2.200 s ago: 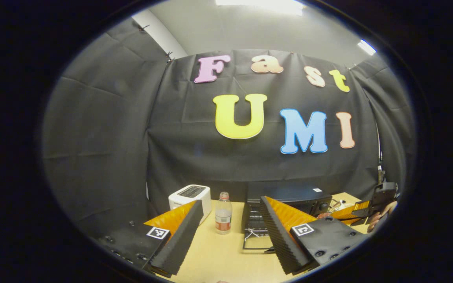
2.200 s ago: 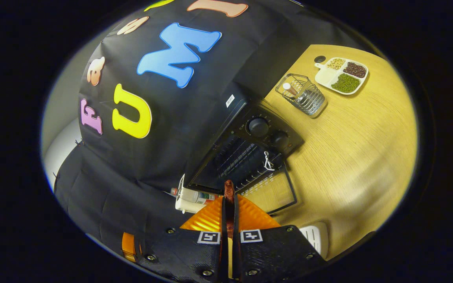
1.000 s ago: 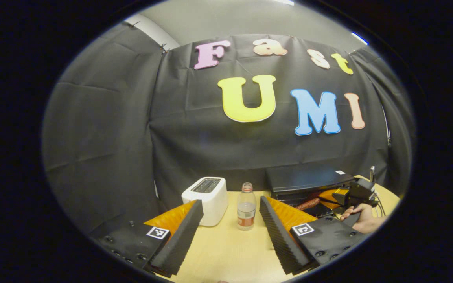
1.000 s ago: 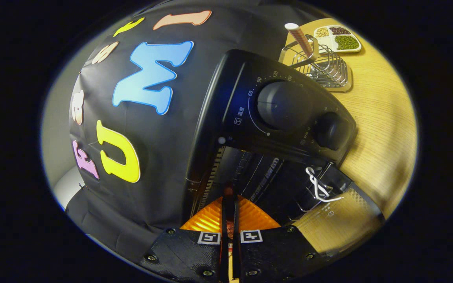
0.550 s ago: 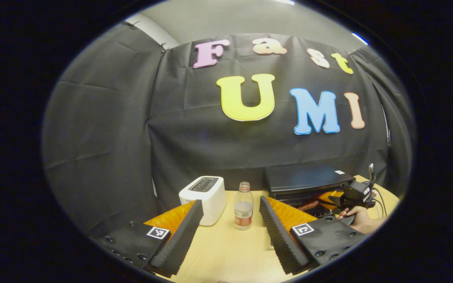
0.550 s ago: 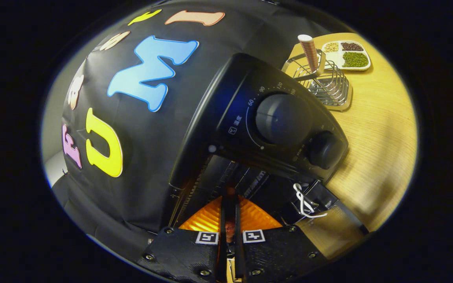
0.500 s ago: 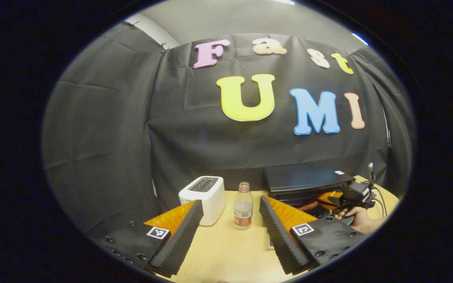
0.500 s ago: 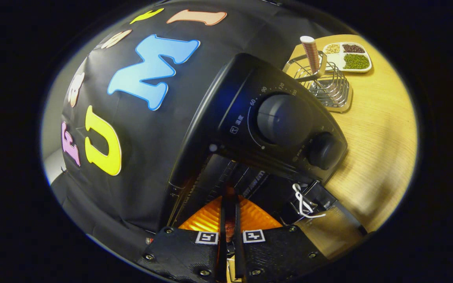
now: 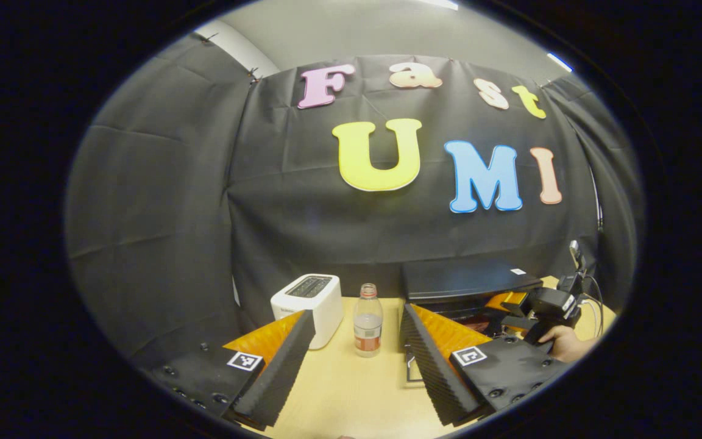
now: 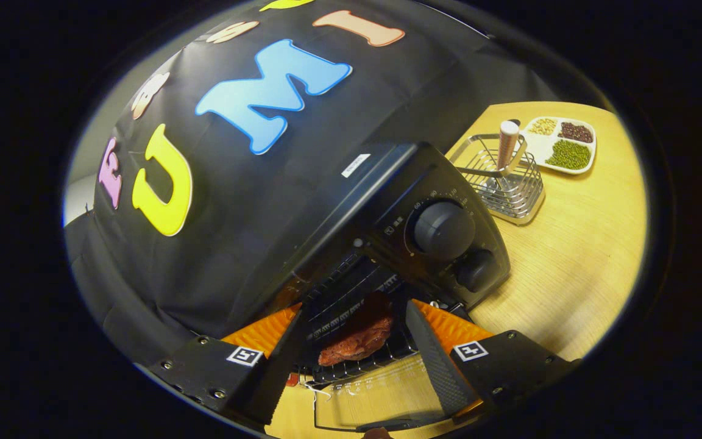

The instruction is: Open the electric oven with the left hand, put the food in, and close the electric oven.

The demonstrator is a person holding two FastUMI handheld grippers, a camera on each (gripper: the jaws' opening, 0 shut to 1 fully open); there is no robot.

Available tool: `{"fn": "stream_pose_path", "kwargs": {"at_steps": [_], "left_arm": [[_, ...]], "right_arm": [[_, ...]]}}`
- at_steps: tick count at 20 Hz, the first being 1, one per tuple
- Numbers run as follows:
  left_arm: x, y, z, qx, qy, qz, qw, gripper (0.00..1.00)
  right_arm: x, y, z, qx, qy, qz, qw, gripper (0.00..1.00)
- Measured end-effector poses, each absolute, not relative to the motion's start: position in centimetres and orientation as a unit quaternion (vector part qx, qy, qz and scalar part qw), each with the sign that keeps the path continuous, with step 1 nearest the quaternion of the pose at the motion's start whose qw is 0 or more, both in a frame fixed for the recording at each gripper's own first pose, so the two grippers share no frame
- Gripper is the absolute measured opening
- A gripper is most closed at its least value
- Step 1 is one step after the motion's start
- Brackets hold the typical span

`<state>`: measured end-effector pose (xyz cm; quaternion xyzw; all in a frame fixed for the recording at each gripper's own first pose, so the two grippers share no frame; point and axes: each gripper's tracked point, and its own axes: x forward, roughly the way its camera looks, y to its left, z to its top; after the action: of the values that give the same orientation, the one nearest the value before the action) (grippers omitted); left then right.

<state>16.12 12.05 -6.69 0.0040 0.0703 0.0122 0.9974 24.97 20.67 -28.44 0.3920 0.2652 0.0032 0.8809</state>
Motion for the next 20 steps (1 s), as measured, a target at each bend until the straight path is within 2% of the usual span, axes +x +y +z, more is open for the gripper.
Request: {"fn": "stream_pose_path", "kwargs": {"at_steps": [1,4,6,9,10,13,17,18,19,20], "left_arm": [[16.0,11.9,-6.5,0.002,0.068,0.011,0.998,0.97],[15.6,10.5,-6.5,-0.003,0.066,0.005,0.998,1.0],[15.4,9.2,-6.7,-0.007,0.065,-0.003,0.998,0.97],[14.7,7.3,-7.2,-0.015,0.07,-0.016,0.997,0.97],[14.5,6.5,-7.4,-0.018,0.072,-0.02,0.997,1.0],[13.9,4.6,-8.2,-0.022,0.08,-0.034,0.996,0.97],[13.4,2.3,-10.4,-0.027,0.099,-0.046,0.994,0.97],[13.2,1.8,-11.1,-0.03,0.108,-0.051,0.992,1.0],[13.2,1.3,-11.9,-0.031,0.117,-0.054,0.991,0.97],[13.1,0.8,-12.7,-0.031,0.127,-0.059,0.99,1.0]], "right_arm": [[24.3,20.6,-28.0,0.38,0.267,0.012,0.885,0.98],[22.1,20.0,-26.0,0.345,0.265,0.034,0.9,0.98],[20.7,19.4,-24.4,0.321,0.257,0.048,0.91,0.98],[18.5,18.3,-22.0,0.282,0.243,0.069,0.926,0.98],[17.7,17.8,-21.2,0.266,0.239,0.077,0.931,0.98],[15.7,16.4,-19.5,0.217,0.226,0.095,0.945,0.98],[13.2,14.6,-16.8,0.161,0.203,0.111,0.959,0.98],[12.7,14.4,-16.2,0.149,0.197,0.116,0.962,0.98],[12.2,13.9,-15.7,0.138,0.191,0.117,0.965,0.98],[11.9,13.4,-15.2,0.129,0.184,0.117,0.967,0.98]]}}
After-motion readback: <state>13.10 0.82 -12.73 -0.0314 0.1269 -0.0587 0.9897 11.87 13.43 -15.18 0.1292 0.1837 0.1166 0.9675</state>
